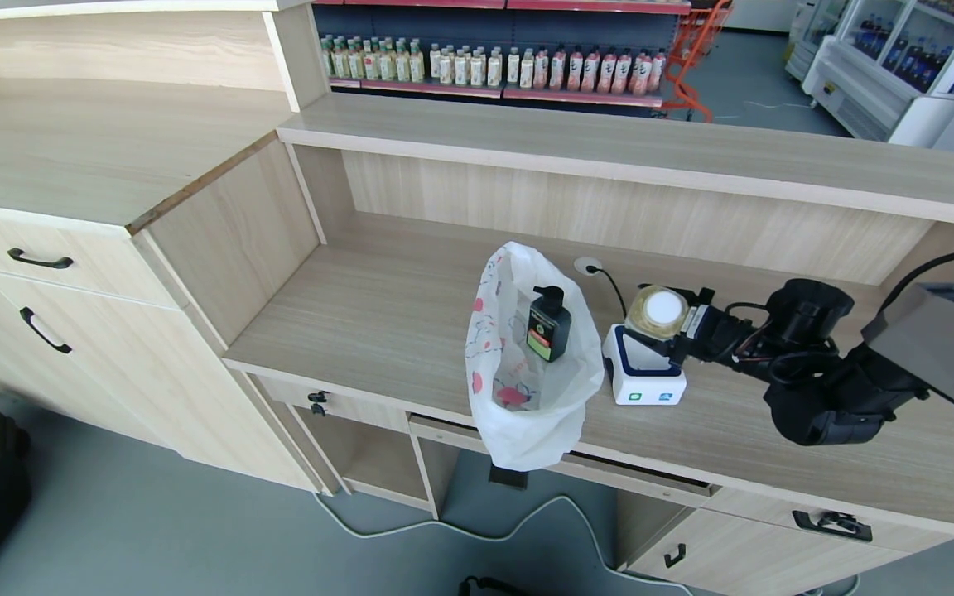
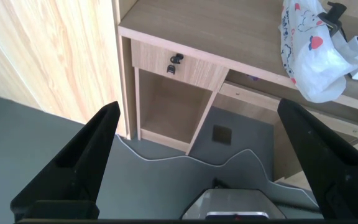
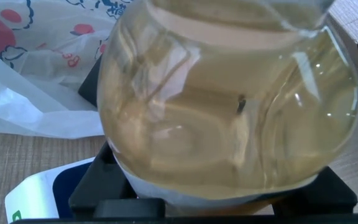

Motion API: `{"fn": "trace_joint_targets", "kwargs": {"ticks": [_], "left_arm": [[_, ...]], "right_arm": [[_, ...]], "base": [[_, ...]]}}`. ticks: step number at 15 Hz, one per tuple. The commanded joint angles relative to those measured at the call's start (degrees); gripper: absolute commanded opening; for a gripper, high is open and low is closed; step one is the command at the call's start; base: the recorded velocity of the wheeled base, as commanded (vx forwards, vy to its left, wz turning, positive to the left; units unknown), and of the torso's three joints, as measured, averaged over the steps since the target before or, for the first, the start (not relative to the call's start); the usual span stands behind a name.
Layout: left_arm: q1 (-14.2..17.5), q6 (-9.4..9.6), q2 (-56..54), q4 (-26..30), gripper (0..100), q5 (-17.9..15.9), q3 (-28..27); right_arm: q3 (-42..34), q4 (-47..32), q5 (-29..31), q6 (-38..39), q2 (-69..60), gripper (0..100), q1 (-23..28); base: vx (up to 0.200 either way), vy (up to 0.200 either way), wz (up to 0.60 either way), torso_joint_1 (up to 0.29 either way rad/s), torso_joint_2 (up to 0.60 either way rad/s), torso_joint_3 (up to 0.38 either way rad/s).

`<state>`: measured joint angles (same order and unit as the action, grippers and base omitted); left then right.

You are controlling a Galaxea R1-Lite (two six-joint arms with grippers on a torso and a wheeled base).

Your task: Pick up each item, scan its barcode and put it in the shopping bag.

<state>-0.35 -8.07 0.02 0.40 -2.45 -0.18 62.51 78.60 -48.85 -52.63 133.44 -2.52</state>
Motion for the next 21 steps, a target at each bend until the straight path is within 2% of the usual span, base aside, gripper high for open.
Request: {"fn": "trace_joint_targets", "kwargs": {"ticks": [1,4,5,8,9,10,11,12,13,14,15,16,21], "left_arm": [[0.0,-0.02,0.0,0.0,100,0.0,0.0],[0.0,-0.02,0.0,0.0,100,0.0,0.0],[0.0,-0.02,0.0,-0.1,100,0.0,0.0],[0.0,-0.02,0.0,0.0,100,0.0,0.0],[0.0,-0.02,0.0,0.0,100,0.0,0.0],[0.0,-0.02,0.0,0.0,100,0.0,0.0],[0.0,-0.02,0.0,0.0,100,0.0,0.0],[0.0,-0.02,0.0,0.0,100,0.0,0.0],[0.0,-0.02,0.0,-0.1,100,0.0,0.0],[0.0,-0.02,0.0,0.0,100,0.0,0.0],[0.0,-0.02,0.0,-0.1,100,0.0,0.0],[0.0,-0.02,0.0,-0.1,100,0.0,0.0],[0.0,-0.02,0.0,0.0,100,0.0,0.0]], "right_arm": [[0.2,0.1,0.0,0.0,0.0,0,0.1],[-0.1,0.8,0.4,2.8,-2.1,0,0.2],[-0.5,0.7,2.3,5.1,-4.0,0,0.3],[-7.1,-0.9,18.9,19.8,-18.4,0,0.4],[-14.3,-5.0,28.5,26.3,-27.9,0,2.4],[-18.5,-10.5,33.1,28.5,-33.9,0,4.5],[-21.7,-18.5,34.8,27.1,-40.2,0,7.7],[-22.4,-22.3,34.8,25.4,-43.7,0,10.0],[-23.5,-28.2,34.8,22.8,-49.0,0,15.8],[-26.1,-28.1,34.8,21.8,-50.4,0,18.3],[-35.0,-21.6,34.8,19.6,-51.3,0,21.2],[-36.4,-19.9,34.8,19.3,-51.4,0,21.9],[-36.2,-21.4,34.8,19.2,-53.5,0,21.6]], "base": [[0.0,0.0,0.0,0.0,0.0,0.0],[0.0,0.0,0.0,0.0,0.0,0.0],[0.0,0.0,0.0,0.0,0.0,0.0],[0.0,0.0,0.0,0.0,0.0,0.0],[0.0,0.0,0.0,0.0,0.0,0.0],[0.0,0.0,0.0,0.0,0.0,0.0],[0.0,0.0,0.0,0.0,0.0,0.0],[0.0,0.0,0.0,0.0,0.0,0.0],[0.0,0.0,0.0,0.0,0.0,0.0],[0.0,0.0,0.0,0.0,0.0,0.0],[0.0,0.0,0.0,0.0,0.0,0.0],[0.0,0.0,0.0,0.0,0.0,0.0],[0.0,0.0,0.0,0.0,0.0,0.0]]}}
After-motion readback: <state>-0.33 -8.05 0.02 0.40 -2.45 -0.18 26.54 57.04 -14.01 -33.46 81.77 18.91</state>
